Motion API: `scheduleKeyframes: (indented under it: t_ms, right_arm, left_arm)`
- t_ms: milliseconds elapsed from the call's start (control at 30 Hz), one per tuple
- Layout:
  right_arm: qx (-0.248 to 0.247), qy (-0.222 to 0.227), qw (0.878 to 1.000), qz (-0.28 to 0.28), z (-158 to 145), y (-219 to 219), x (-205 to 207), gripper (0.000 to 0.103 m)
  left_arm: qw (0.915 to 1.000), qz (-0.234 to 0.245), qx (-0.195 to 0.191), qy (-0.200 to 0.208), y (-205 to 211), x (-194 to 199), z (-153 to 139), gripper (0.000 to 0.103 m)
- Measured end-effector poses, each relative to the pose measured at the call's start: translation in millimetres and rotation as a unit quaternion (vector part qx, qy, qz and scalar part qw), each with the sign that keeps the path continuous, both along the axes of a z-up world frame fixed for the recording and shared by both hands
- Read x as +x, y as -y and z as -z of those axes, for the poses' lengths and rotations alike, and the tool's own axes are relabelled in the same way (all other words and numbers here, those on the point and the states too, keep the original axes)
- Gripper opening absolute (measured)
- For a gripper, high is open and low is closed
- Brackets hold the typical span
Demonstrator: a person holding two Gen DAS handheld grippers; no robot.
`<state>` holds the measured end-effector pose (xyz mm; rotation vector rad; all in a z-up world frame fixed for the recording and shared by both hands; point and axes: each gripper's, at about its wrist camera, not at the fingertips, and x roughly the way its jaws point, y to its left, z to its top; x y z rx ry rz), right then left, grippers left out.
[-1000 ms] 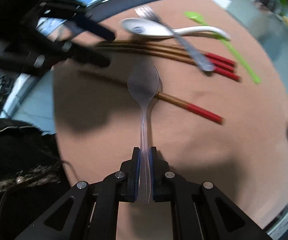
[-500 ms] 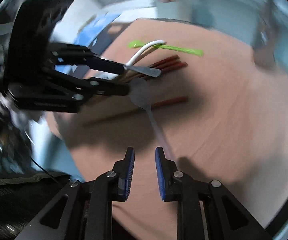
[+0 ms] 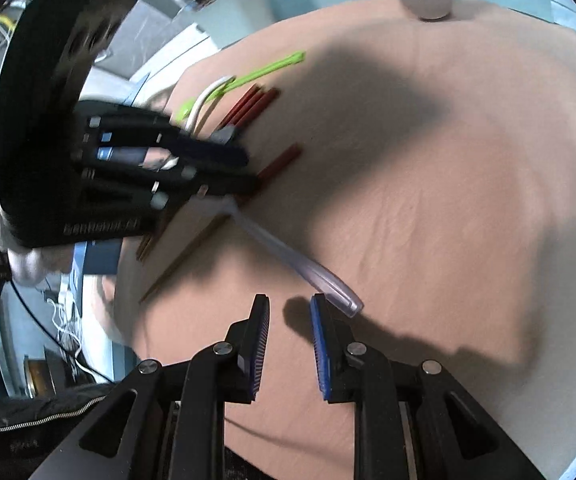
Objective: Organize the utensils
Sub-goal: 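Lift the clear spoon with the right tool while the left tool grasps a red-tipped chopstick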
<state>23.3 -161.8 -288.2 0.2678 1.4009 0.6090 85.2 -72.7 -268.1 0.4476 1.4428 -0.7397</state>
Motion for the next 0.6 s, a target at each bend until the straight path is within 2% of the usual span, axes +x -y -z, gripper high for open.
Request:
scheduleKeyframes:
  t_ms: [300,433,600]
  right_arm:
    - [-0.001,0.002,1.0,0.005,3.8,0.2,29.4,0.019]
    - [-0.004,-0.001,1.0,0.0,5.3,-6.2,39.9,0.019]
    - [-0.015,0.001,1.0,0.006,5.4,-13.1,44.5,0.019]
  left_arm:
    - [0.9995,-0.021,-0.017,-0.016,-10.9,-38.8,1.1,0.021]
    - [0.9978,-0.057,-0.035,-0.004,-15.9,-56.6,2.6,0.021]
    - [0.9918,-0.112,-0.054,0.029,-24.6,-75.9,0.4,0.021]
